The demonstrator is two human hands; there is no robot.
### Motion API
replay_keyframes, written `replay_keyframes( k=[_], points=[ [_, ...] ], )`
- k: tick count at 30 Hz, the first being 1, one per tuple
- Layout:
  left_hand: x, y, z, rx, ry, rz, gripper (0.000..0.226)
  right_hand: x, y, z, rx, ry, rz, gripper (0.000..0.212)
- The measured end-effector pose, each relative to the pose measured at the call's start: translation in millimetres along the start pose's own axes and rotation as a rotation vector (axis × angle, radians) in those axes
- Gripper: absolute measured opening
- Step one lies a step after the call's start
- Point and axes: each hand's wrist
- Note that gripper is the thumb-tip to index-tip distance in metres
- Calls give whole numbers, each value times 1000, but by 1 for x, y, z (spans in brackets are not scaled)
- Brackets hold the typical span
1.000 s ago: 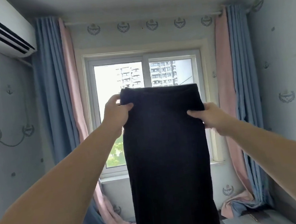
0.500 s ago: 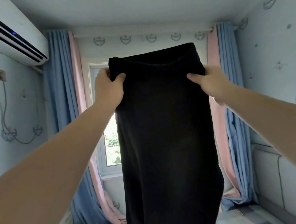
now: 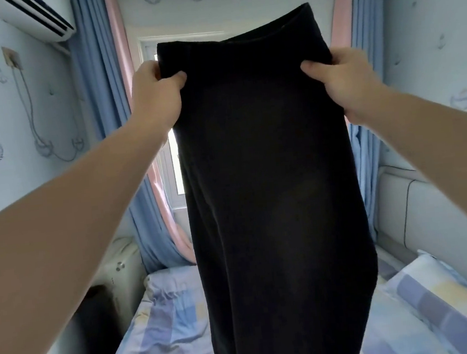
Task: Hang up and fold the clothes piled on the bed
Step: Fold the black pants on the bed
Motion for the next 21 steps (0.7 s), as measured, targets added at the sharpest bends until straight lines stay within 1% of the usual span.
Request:
replay_keyframes(
  k=[4, 6, 8, 10, 12, 15, 18, 21],
  points=[
    [-23, -5, -17, 66, -6, -58, 26, -22, -2, 7, -4, -21, 47, 26],
    [-34, -14, -23, 97, -16, -95, 23, -30, 7, 14, -26, -36, 75, 26],
    [-45, -29, -31, 119, -31, -139, 21, -36, 19, 23, -47, -60, 110, 27],
    [-54, -52, -40, 145, -37, -185, 23, -42, 37, 36, -46, -86, 139, 20],
    [-64, -81, -48, 161, -28, -232, 22, -50, 60, 53, -34, -115, 170, 8],
    [-80, -134, -57, 170, -24, -312, 10, -65, 105, 81, -29, -154, 236, 8],
    [-95, -201, -63, 164, -34, -386, 10, -78, 164, 112, 4, -186, 316, 11],
    [-116, -283, -68, 168, -65, -493, 10, -93, 241, 147, -7, -221, 430, 10]
  ],
)
Point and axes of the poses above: each hand's wrist, its own x-axis towards the middle knuckle, its own z-axis out of the palm, y = z × x, and after that the axes turned 8 degrees about x, right-handed
